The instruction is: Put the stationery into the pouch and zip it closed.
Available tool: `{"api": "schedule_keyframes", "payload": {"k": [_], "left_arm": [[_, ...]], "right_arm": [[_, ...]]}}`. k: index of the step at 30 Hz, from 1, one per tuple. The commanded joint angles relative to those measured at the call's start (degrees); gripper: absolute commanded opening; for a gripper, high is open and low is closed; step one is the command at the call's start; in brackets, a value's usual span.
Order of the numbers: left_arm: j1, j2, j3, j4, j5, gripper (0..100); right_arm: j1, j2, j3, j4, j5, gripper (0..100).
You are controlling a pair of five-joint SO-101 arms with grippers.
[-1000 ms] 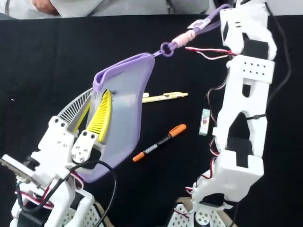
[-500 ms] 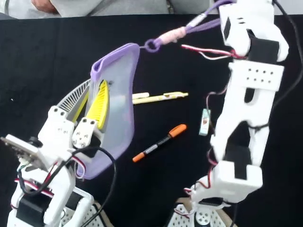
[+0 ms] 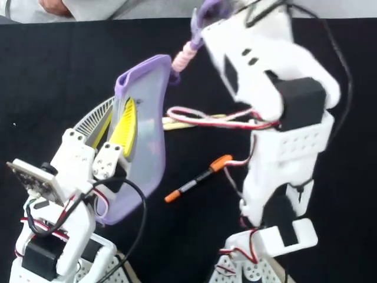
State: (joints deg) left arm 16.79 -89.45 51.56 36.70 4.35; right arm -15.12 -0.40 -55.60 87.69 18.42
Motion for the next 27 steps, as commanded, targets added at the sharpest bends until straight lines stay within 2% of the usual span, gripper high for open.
{"api": "schedule_keyframes", "payload": {"k": [1,9,17,23,27], "left_arm": [[0.48,-0.26,-3.30,-0.70,0.18,3],[0.40,-0.53,-0.48,-3.08,0.18,3],[-0.04,-0.62,10.77,-20.57,0.18,3],[-1.45,-0.62,19.38,-37.71,-0.35,3],[-2.07,-0.62,23.43,-42.64,-0.35,3]], "right_arm": [[-2.46,-2.33,-2.33,4.75,0.44,40.4],[-4.22,-4.62,-2.33,10.81,0.44,40.4],[-3.69,-14.37,-1.80,11.16,0.44,40.0],[5.63,-18.33,-1.71,13.19,0.00,40.0],[11.78,-19.03,3.21,13.19,-3.08,40.0]]}}
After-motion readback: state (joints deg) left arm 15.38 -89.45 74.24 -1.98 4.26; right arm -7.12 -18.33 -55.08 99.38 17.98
